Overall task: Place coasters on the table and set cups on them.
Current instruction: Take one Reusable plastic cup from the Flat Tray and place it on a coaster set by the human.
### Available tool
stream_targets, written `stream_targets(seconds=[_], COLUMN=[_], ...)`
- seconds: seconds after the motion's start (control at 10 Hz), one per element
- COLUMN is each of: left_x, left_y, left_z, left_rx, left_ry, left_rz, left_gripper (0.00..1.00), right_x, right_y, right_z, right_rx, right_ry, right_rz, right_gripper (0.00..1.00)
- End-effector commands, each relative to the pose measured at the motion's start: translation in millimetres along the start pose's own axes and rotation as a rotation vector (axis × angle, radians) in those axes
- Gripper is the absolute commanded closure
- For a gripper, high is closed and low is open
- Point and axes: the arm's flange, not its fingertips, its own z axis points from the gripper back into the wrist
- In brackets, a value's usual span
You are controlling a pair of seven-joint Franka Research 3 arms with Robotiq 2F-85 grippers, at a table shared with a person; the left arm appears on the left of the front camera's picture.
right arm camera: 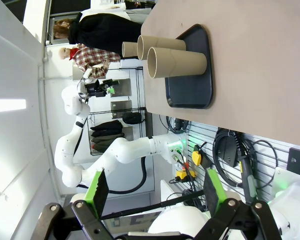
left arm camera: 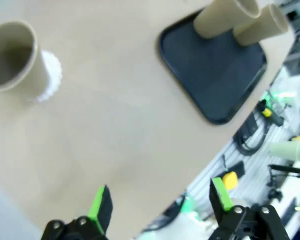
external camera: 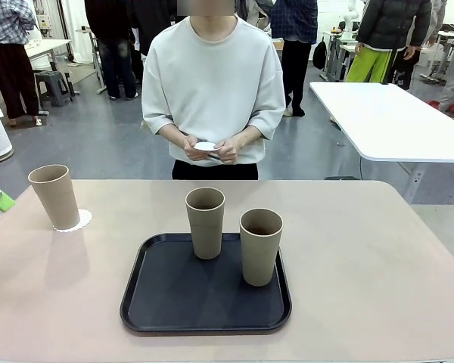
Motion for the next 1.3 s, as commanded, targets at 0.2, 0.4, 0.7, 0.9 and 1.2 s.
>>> stream_targets(seconds=[0.2,0.4,0.7,0.9,1.2], left_x=[-0.5,-7.1,-25.7,-46.6,-83.6], left_y=[-0.9,36.1,92.3,131.7,176.5], left_z=[-4.4,6.2,38.0,61.1,81.0], left_rx=[-0.009,-0.409,-0.585,-0.642,-0.691], left_ry=[0.013,-0.177,-0.21,-0.309,-0.362], left_rz=[-0.002,0.068,0.23,0.298,0.328], left_gripper=[0.0,0.0,0.0,0.0,0.0], right_x=[-0.7,-0.7,-0.7,-0.7,-0.7], right_y=[0.2,0.2,0.2,0.2,0.2], right_z=[0.3,0.3,0.3,0.3,0.3], right_rx=[0.011,0.011,0.011,0.011,0.011], right_ry=[-0.001,-0.001,-0.001,-0.001,-0.001], right_rz=[0.009,0.009,0.009,0.009,0.009], right_gripper=[0.0,0.0,0.0,0.0,0.0])
